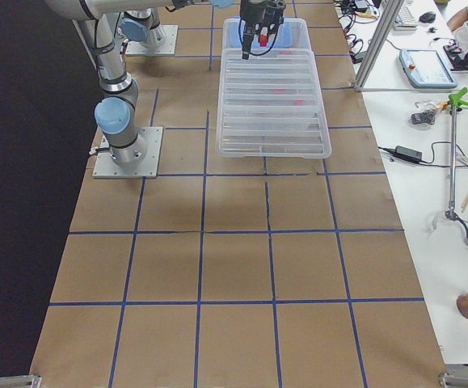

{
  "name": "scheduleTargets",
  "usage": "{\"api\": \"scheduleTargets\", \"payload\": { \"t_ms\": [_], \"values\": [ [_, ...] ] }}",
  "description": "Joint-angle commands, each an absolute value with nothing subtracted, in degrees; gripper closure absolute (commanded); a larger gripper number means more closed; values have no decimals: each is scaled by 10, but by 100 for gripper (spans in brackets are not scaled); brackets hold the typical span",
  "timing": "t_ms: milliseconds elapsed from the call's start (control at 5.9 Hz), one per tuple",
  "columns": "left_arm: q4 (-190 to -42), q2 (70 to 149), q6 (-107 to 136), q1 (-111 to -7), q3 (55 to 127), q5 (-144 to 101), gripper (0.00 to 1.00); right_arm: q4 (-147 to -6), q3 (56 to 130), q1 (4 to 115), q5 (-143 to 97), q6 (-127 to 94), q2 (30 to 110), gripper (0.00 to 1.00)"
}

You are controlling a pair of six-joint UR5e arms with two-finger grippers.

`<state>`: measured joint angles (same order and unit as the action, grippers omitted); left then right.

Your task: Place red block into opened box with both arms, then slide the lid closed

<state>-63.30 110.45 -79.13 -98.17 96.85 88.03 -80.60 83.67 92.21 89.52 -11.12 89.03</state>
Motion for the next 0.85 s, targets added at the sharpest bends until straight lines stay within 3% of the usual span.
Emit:
{"api": "scheduleTargets", "payload": {
  "t_ms": [0, 169, 339, 508, 677],
  "values": [
    [-520, 1168, -792, -983, 1013, 880, 99, -805, 837, 922, 896, -111, 890, 0],
    [-519, 1177, -792, -985, 1015, 880, 97, -805, 837, 922, 896, -111, 890, 0],
    [-526, 1174, -788, -987, 1015, 881, 30, -805, 837, 922, 896, -112, 890, 0],
    [-556, 1153, -783, -988, 1004, 881, 5, -805, 837, 922, 896, -112, 890, 0],
    [-608, 1119, -781, -987, 992, 882, 5, -804, 837, 922, 896, -112, 890, 0]
  ]
}}
